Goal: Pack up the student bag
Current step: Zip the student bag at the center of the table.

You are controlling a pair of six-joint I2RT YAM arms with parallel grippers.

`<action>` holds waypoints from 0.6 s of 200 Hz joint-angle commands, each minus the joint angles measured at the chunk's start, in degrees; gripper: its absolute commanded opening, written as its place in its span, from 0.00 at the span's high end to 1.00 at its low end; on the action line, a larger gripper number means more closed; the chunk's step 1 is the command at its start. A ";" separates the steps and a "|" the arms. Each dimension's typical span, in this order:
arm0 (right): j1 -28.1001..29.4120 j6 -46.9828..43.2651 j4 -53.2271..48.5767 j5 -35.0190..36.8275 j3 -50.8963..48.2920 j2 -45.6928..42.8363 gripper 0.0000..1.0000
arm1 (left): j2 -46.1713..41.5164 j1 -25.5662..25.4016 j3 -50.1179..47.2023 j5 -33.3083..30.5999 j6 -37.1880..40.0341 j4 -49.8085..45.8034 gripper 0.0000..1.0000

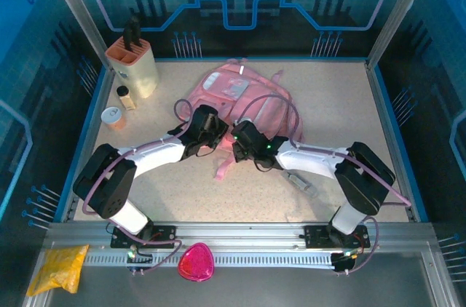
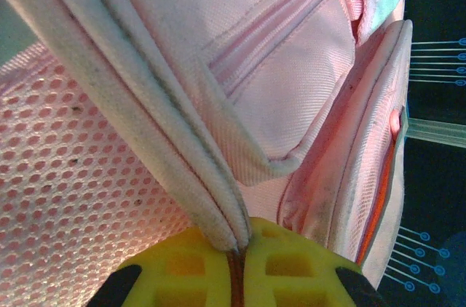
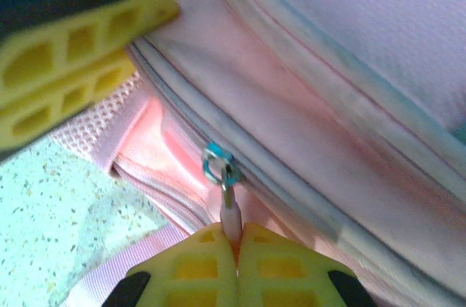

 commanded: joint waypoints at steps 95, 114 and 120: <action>-11.16 -2.37 -8.58 -1.75 -11.79 -16.72 1.00 | 0.19 8.93 1.63 7.94 10.77 -0.58 1.00; -10.13 -4.34 -5.73 -8.01 -11.72 -16.19 1.00 | 3.52 11.05 6.02 11.83 17.30 -3.02 1.00; -9.50 -4.65 -4.59 -9.98 -11.59 -15.48 1.00 | 4.38 11.73 7.02 12.73 18.62 -3.67 1.00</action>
